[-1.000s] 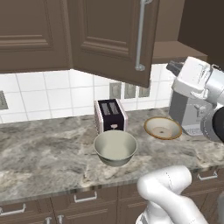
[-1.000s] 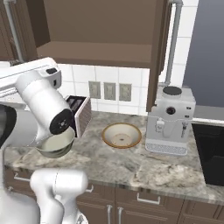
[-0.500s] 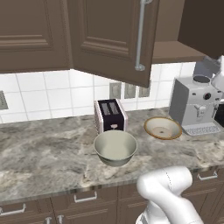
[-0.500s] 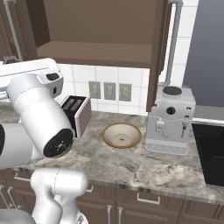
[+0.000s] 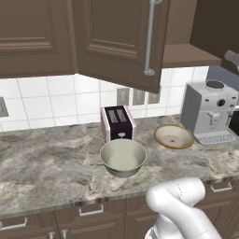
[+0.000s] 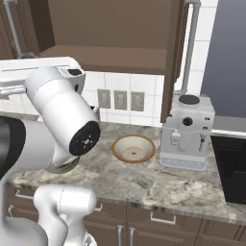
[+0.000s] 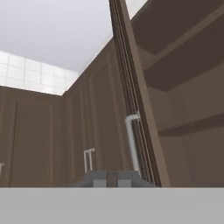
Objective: Open the cabinet. Pick the bowls from the counter and place them in the cabinet. Then close the cabinet.
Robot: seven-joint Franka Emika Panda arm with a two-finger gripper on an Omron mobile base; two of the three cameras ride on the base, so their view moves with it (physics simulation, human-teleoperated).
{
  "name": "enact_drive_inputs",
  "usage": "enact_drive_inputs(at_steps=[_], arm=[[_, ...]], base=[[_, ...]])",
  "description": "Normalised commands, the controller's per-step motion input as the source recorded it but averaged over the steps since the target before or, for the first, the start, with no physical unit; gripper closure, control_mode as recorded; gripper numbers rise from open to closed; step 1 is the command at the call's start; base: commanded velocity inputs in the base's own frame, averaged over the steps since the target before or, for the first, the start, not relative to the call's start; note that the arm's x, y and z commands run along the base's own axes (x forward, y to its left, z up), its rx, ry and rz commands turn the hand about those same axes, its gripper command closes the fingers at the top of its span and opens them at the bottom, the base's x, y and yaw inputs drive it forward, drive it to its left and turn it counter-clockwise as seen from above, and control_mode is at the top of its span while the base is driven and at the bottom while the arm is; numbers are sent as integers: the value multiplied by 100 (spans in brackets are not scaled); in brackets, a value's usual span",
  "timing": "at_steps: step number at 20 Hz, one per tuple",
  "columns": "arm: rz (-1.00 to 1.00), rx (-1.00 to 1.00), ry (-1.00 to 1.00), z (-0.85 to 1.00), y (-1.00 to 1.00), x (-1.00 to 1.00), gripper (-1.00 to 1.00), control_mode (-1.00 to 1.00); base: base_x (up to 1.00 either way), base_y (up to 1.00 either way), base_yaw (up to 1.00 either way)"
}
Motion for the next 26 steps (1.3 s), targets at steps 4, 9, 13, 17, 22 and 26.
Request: enact_drive_inputs(at_steps=[4, 9, 13, 17, 22, 26], arm=[[7, 0, 2, -7, 6, 29, -100, -100], [7, 0, 0, -9, 7, 36, -100, -100], [7, 0, 0, -11, 5, 32, -100, -100], [6, 0, 0, -6, 4, 27, -100, -100], [5, 0, 0, -2, 5, 27, -100, -100], [4, 0, 0, 0, 4, 31, -100, -100]], base=[[0, 0, 0], [0, 0, 0], [0, 0, 0], [0, 0, 0], [0, 0, 0], [0, 0, 0]])
